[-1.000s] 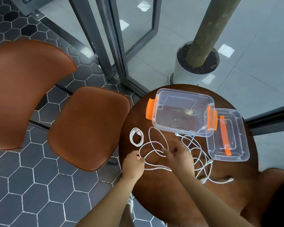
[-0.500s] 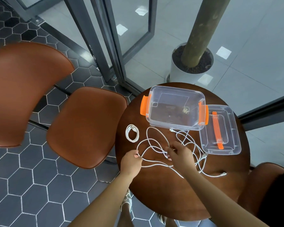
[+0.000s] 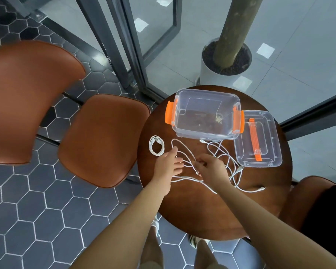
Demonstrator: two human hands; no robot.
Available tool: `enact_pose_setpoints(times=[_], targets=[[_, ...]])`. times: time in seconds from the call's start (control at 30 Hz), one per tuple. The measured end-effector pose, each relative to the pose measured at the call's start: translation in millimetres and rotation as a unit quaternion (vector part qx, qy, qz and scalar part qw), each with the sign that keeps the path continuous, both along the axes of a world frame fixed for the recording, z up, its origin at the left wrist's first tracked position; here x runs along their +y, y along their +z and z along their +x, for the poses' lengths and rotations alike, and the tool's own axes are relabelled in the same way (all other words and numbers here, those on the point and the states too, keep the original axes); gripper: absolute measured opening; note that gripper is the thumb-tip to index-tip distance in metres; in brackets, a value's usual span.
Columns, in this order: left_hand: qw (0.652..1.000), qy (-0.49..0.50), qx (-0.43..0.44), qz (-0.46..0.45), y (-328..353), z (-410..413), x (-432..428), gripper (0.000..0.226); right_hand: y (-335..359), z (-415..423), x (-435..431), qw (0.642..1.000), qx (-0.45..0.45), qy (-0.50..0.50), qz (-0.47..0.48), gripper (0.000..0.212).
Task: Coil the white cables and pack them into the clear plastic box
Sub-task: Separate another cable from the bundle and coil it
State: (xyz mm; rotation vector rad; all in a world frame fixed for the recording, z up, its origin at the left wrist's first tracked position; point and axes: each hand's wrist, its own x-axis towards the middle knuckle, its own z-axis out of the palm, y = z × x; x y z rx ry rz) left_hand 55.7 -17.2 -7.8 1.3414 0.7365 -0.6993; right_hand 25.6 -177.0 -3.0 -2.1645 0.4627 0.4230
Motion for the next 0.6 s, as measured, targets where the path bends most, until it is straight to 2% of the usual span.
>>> enact_pose_setpoints(times=[0.07,0.13,0.23,0.3,0.43,0.53,0.6], targets=[[0.979,0.118,0.06,-0.153,17,12,-7,0.04,9,-5,-3,0.998,-0.031,0.049,-0.024,0.006],[0.952,0.191,0.08,-0.227,32,19,-8,0.041,21,-12,-9,0.989,-0.099,0.104,-0.043,0.005],[0.941,0.226,0.086,-0.237,53,19,-3,0.037,44,-30,-26,0.963,-0.207,0.163,-0.053,0.013],[0.942,0.221,0.09,-0.238,64,17,1,0.035,57,-42,-46,0.952,-0.243,0.171,-0.068,0.02],[0.95,0.202,0.077,-0.227,82,16,1,0.033,75,-52,-78,0.95,-0.25,0.167,-0.091,0.021],[0.946,0.229,0.076,-0.218,90,15,-2,0.032,82,-58,-93,0.957,-0.235,0.156,-0.07,0.004],[0.953,0.219,0.069,-0.2,95,9,-4,0.027,81,-59,-108,0.967,-0.201,0.138,-0.069,0.019]])
